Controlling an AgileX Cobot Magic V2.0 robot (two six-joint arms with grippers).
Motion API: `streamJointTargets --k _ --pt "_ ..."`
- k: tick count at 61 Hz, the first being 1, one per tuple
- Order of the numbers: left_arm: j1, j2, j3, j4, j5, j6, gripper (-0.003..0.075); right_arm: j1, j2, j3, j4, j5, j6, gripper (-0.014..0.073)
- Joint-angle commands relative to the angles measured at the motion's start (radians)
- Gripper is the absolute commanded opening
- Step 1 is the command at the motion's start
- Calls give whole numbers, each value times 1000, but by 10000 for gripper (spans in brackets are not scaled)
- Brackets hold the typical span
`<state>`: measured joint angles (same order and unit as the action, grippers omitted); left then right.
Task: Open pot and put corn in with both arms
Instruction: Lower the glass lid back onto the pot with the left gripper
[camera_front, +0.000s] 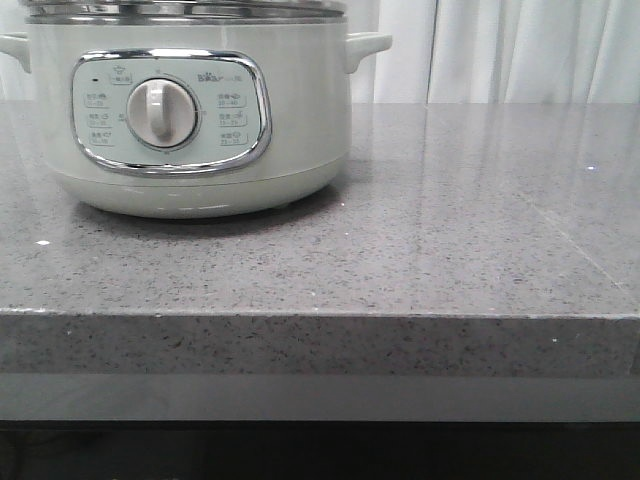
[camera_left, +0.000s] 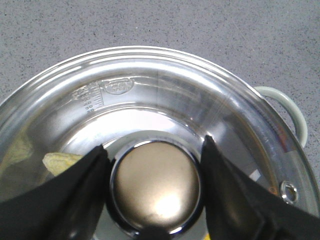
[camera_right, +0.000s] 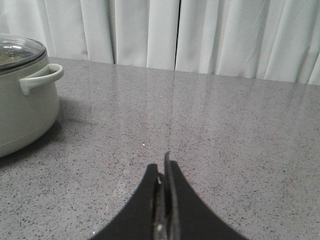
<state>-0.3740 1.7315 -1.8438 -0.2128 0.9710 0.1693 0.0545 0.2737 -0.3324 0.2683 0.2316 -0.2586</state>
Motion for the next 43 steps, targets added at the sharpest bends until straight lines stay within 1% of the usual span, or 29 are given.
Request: streamJointTargets --k 1,5,14,16,29,32,35,39,43 --pt "-1 -71 -32 -21 -102 -3 405 0 8 -29 3 -72 -13 -68" --pt "-1 -77 -32 -21 -104 7 425 0 8 -29 3 -72 -13 -68" --pt "-1 -93 -32 -21 -107 7 545 0 8 -29 3 -72 -13 -68" --pt "-1 -97 -32 -21 -107 7 559 0 8 -29 3 -72 -13 -68" --pt "-1 -163 -32 -21 -105 33 564 0 8 -29 3 -71 -13 -68" --pt "-1 -184 -32 -21 -103 41 541 0 8 -29 3 -71 -13 -68" --pt "-1 -215 -27 -21 -101 46 490 0 8 -29 3 -71 -13 -68" --pt "-1 -258 -1 -21 -111 62 392 0 8 -29 3 -71 -13 -68" --pt "-1 -315 51 -21 -135 68 272 0 8 -29 3 -71 -13 -68"
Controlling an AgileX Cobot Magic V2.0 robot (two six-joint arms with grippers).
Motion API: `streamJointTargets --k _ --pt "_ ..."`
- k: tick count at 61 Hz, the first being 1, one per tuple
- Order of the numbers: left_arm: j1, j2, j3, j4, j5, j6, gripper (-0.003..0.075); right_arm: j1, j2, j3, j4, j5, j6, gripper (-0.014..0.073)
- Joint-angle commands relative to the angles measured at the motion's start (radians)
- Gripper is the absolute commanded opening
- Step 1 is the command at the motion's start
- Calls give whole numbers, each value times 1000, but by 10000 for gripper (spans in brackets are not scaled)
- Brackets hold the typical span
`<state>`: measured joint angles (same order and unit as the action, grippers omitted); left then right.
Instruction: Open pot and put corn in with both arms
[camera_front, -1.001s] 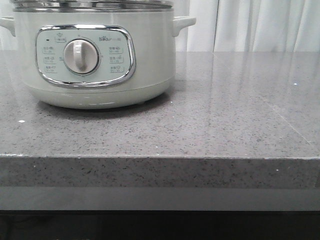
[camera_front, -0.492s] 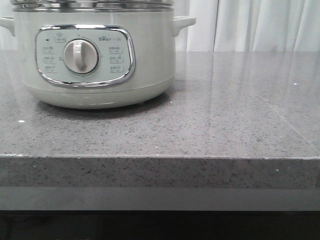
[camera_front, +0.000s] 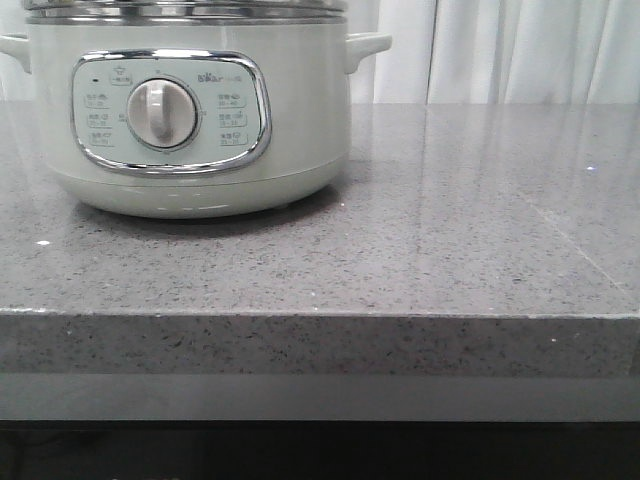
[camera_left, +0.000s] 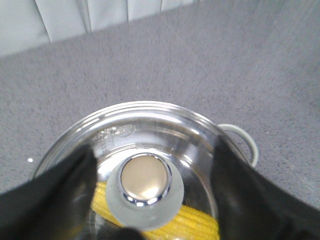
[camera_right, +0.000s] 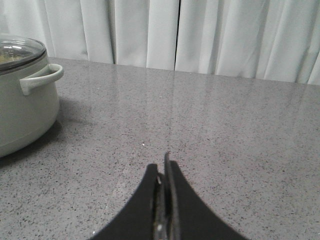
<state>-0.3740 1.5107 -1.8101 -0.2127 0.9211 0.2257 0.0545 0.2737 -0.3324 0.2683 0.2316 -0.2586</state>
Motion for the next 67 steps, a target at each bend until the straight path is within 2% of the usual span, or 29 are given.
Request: streamJointTargets --k 1,7,14,47,57,67 --pt "-1 -107 31 -21 -91 14 250 0 8 -29 3 -71 -13 -68" --pt "-1 -202 150 -21 -162 37 100 0 8 -29 3 -71 -13 -68" --pt "-1 -333 338 -21 -272 37 -16 0 8 -29 3 -71 -13 -68" --pt "-1 -1052 1119 -45 -742 35 -18 0 8 -29 3 -68 -13 -68" --pt "-1 -1226 1257 -45 -756 35 -18 0 8 -29 3 -68 -13 -68" --pt "-1 -1314 1299 -46 -758 33 -18 0 8 -29 3 -68 -13 -68"
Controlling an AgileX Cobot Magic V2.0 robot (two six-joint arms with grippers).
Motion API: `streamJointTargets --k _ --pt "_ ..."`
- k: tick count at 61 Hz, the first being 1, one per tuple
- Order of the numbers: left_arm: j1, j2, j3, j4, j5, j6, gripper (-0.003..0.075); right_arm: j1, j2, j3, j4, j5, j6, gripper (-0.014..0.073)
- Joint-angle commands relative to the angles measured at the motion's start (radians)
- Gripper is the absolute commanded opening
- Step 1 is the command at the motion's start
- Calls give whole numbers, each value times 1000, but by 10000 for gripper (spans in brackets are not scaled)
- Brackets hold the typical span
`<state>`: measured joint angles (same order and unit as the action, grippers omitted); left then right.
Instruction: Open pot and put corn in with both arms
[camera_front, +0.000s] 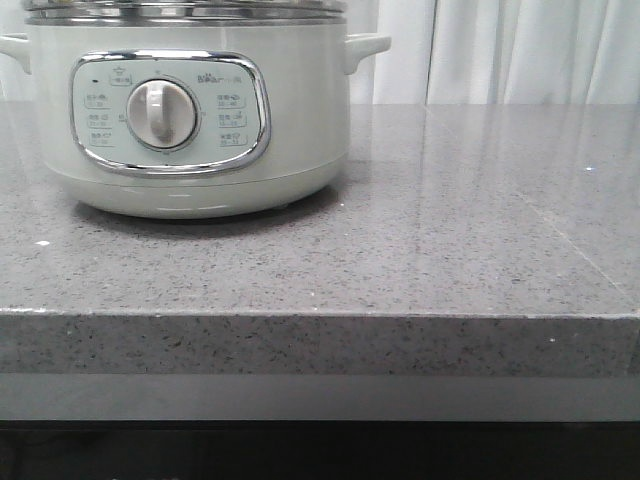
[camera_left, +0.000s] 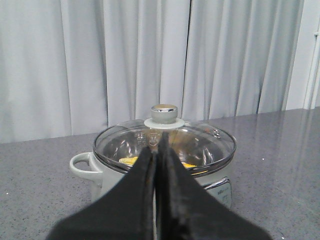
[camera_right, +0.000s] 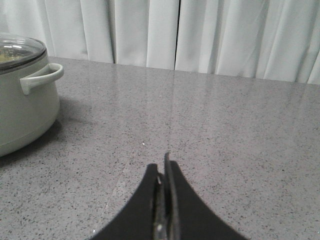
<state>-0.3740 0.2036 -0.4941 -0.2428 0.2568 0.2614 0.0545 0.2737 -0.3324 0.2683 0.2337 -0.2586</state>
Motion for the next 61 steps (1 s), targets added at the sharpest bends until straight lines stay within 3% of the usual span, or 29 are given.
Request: streamJointTargets --k 1,35,45,61 --pt "-1 -7 -15 -16 -93 -2 -18 0 8 -29 3 -70 -13 -68" --pt "-1 -9 -11 -16 -93 -2 -18 0 8 -29 3 -70 -13 -68" --pt "7 -35 39 125 -97 -98 -18 0 8 -29 3 -70 -13 -68" --pt "176 -174 212 154 -130 -164 -18 0 8 -29 3 -70 -13 -68"
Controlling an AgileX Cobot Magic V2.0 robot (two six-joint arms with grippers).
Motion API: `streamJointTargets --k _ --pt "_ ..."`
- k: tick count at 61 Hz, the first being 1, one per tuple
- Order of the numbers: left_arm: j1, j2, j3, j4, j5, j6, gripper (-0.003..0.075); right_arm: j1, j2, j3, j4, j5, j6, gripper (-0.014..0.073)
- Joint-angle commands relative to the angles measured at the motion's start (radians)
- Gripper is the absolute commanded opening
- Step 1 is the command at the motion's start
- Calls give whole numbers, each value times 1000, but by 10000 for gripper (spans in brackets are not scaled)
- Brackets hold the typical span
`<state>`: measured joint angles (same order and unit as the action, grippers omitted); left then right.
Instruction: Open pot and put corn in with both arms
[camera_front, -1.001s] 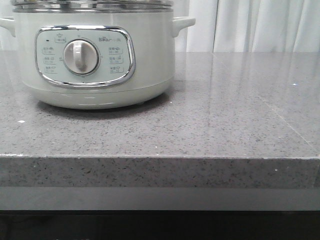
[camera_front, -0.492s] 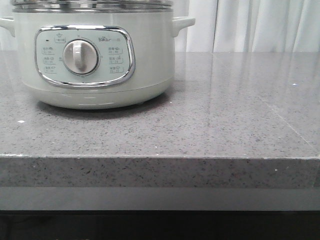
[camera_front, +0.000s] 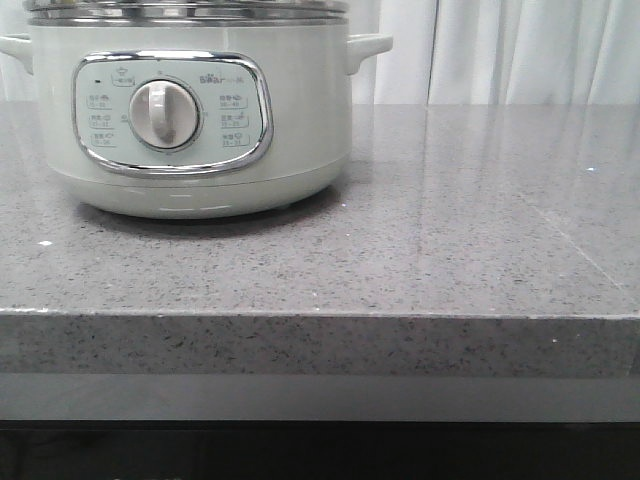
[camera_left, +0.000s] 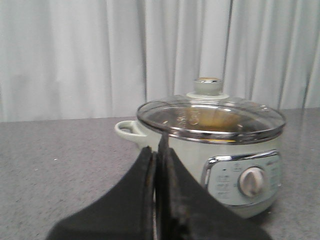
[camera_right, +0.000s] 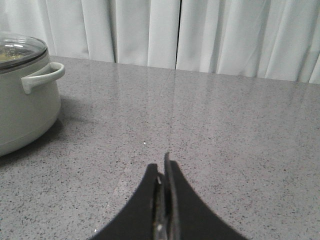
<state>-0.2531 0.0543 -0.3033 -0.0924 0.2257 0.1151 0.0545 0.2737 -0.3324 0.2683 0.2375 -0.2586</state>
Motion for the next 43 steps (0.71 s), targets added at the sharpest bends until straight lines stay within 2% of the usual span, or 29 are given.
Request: streamJointTargets --k 1,17,30,43 --pt "67 -32 31 2 -98 -17 -18 0 8 -29 3 -74 -13 -68" --pt "252 -84 190 -7 -99 -17 -18 0 9 -29 3 -73 -13 -68" --pt "264 -84 310 -1 -117 -19 -18 0 9 -29 3 -73 -13 -68" --pt "264 -84 311 -1 -91 -21 -18 0 9 -29 3 -73 -13 -68"
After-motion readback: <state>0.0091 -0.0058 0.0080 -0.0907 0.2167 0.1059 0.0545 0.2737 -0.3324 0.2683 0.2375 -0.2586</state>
